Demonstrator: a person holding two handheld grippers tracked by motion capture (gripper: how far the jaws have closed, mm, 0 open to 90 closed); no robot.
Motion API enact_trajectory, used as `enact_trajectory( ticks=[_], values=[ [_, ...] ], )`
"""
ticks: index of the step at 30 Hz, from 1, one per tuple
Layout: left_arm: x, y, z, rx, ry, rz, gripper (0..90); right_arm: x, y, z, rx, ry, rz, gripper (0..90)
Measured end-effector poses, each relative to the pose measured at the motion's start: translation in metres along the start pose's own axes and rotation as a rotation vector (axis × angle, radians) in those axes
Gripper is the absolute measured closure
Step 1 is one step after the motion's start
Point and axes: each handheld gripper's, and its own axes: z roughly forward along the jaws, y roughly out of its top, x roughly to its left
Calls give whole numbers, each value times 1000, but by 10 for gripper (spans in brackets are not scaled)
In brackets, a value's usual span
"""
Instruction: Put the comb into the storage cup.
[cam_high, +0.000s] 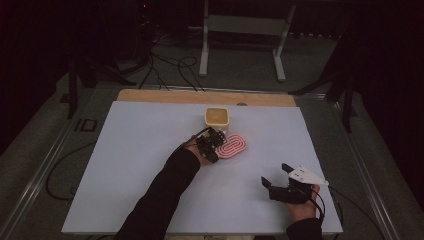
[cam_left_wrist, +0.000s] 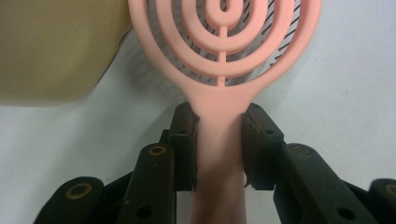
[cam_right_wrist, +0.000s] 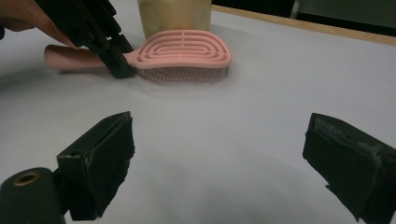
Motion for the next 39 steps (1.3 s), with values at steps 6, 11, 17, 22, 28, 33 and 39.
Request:
enact_trajectory(
  ticks=[6, 11, 17, 22, 28, 33, 39],
  values=[
    [-1, 0, -1, 10, 6, 14, 700, 0, 0, 0, 1, 0, 1, 86],
    [-3, -2, -2, 8, 1, 26, 701, -1, 0, 0, -2, 4, 2, 86],
    [-4, -3, -3, -7, 3, 22, 702, -1, 0, 0, 1, 3, 2, 86],
    [-6, -4, -9, -31, -1, 29, 703, -1, 0, 1, 3, 3, 2, 86],
    [-6, -5, -19, -76, 6, 17, 702, -1, 0, 1, 5, 4, -2, 86],
    [-6, -6, -26, -116, 9, 3, 702, -1, 0, 1, 6, 5, -1, 86],
    [-9, -8, -33, -147, 21, 7, 702, -1, 0, 1, 5, 4, 0, 86]
  ],
)
